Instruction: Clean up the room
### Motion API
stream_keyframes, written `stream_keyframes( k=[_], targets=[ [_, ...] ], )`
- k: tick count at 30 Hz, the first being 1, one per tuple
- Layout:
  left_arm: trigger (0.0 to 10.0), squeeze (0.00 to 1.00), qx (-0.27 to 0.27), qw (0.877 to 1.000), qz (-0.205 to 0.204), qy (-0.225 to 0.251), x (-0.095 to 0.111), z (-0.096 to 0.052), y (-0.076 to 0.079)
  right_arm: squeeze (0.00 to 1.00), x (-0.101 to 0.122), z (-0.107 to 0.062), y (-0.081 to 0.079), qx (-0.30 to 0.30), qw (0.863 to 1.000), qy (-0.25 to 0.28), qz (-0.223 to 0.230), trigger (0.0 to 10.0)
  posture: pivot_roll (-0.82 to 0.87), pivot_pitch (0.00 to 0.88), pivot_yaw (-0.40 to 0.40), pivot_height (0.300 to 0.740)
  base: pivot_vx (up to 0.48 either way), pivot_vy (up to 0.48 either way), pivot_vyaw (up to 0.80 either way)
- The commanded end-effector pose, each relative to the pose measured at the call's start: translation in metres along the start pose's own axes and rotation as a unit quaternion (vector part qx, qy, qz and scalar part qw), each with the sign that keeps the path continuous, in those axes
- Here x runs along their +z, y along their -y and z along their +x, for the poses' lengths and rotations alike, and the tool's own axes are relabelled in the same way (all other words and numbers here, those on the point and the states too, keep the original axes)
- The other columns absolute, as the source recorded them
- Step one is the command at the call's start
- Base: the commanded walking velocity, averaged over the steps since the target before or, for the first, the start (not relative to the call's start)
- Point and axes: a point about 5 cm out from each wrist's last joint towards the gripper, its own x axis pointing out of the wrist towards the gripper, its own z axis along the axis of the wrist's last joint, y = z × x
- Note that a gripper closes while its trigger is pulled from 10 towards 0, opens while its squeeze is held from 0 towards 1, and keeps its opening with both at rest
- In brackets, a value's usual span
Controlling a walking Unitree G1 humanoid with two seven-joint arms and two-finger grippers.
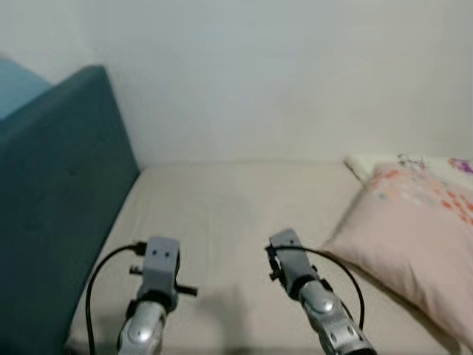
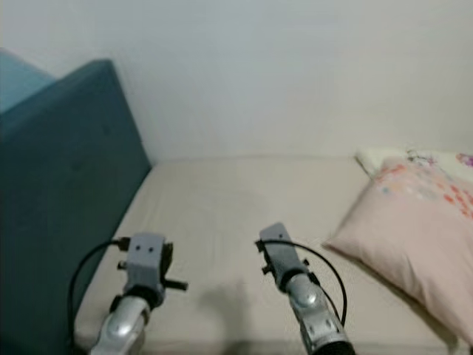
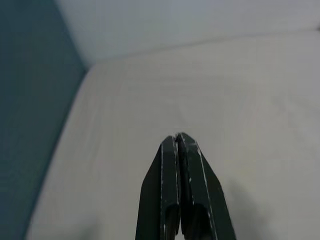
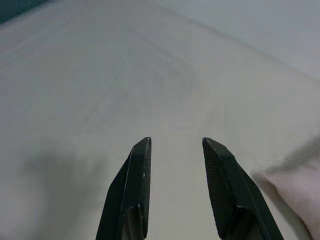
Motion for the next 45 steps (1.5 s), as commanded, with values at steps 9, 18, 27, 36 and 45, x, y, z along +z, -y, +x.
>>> stream_keyframes(
  k=[9, 18, 27, 36, 45],
  targets=[
    [10.0, 0.0, -0.01, 1.0, 0.003, -0.012, -0.004, 0.0, 0.003, 0.0, -0.003, -0.001, 0.003, -0.008, 1.0, -0.003, 0.0, 10.0, -0.03, 0.0, -0.022, 0.74, 0.0, 0.0, 0.8],
    [10.0, 0.0, -0.025, 0.999, 0.016, -0.017, -0.004, 0.002, 0.006, 0.0, -0.003, -0.001, 0.014, -0.043, 0.999, 0.0, 0.02, 10.0, -0.03, 0.0, -0.016, 0.74, 0.0, -0.07, 0.0],
    [10.0, 0.0, -0.024, 0.999, 0.02, -0.018, -0.002, 0.004, 0.007, 0.0, -0.005, -0.002, 0.011, -0.04, 0.999, -0.001, 0.023, 10.0, -0.03, 0.0, -0.014, 0.74, 0.0, -0.381, 0.0],
    [10.0, 0.0, -0.016, 1.0, 0.018, -0.021, -0.003, 0.004, 0.004, 0.0, -0.005, -0.002, 0.012, -0.041, 0.999, -0.002, 0.026, 10.0, -0.03, 0.0, -0.016, 0.74, 0.0, -0.398, 0.0],
    [10.0, 0.0, -0.014, 1.0, 0.016, -0.022, -0.002, 0.004, 0.005, 0.0, -0.006, -0.003, 0.014, -0.044, 0.999, -0.004, 0.026, 10.0, -0.04, 0.0, -0.016, 0.74, 0.0, -0.395, 0.0]
  ],
)
